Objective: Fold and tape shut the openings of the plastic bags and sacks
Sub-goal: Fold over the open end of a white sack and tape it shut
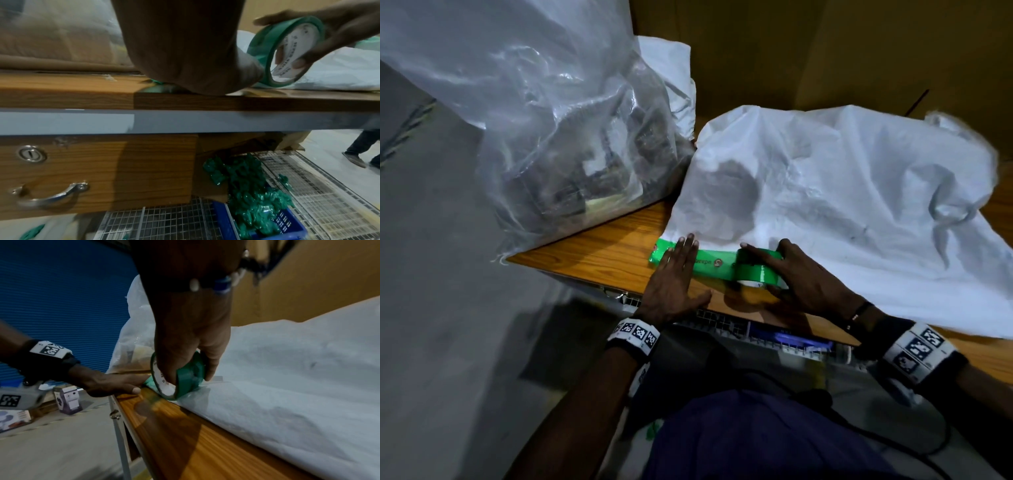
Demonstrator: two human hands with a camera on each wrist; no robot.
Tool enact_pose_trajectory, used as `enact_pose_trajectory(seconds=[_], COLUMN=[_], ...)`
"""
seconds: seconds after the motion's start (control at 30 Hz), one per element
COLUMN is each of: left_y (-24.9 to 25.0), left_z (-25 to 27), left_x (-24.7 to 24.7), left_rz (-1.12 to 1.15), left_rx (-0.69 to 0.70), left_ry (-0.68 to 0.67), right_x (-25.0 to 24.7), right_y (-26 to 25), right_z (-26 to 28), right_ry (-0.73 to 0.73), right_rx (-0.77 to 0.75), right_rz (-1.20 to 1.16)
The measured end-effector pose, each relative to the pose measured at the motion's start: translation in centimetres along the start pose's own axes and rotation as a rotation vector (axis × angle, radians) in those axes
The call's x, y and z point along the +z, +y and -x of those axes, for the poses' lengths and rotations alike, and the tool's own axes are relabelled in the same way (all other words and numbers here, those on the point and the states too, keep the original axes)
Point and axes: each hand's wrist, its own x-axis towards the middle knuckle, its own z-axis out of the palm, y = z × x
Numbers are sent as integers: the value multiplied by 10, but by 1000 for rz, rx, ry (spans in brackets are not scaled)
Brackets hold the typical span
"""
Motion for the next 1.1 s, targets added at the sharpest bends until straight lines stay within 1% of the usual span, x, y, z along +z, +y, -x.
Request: enact_pose_trajectory(seconds=[0.07, 0.13, 0.2, 0.27, 0.33, 0.4, 0.5, 0.57, 0.6, 0.67, 0.73, 0.8, 0.83, 0.9, 1.0, 1.03, 1.1], left_y=[2, 11, 30, 49, 57, 53, 47, 49, 51, 54, 65, 85, 96, 111, 109, 107, 107], left_z=[1, 1, -1, -5, -8, -8, -7, -7, -7, -7, -8, -12, -14, -17, -17, -17, -18], left_x=[-1, -2, 1, 9, 14, 16, 14, 14, 15, 14, 13, 15, 19, 27, 32, 32, 30], left_rz=[-13, -11, -20, -18, 14, 11, -4, -3, -6, 0, 25, 35, 32, 45, 31, 19, 8], left_rx=[-13, -25, 8, 23, -13, -10, 30, 36, 28, -10, -34, 3, 24, 14, 0, 13, 38], left_ry=[8, 16, -1, -47, -70, -70, -58, -45, -42, -29, -7, -20, -37, -66, -88, -90, -92], right_x=[2, 11, 26, 35, 36, 27, -1, -20, -27, -28, -18, -3, 5, 15, 9, 0, -22], right_y=[4, 9, 8, 5, 1, 2, 16, 30, 37, 50, 57, 57, 56, 51, 52, 56, 64], right_z=[7, 12, 14, 11, 7, 6, 18, 34, 42, 55, 61, 63, 63, 60, 61, 64, 75], right_ry=[36, 69, 130, 193, 231, 217, 92, 65, 64, 66, 66, 64, 85, 147, 190, 170, 102], right_rx=[-28, -31, -39, -34, -24, -21, -62, -69, -69, -93, -93, -57, -39, -11, -4, -19, -56], right_rz=[-50, -231, -363, -415, -434, -392, -153, 12, 48, 10, -145, -298, -342, -387, -408, -379, -238])
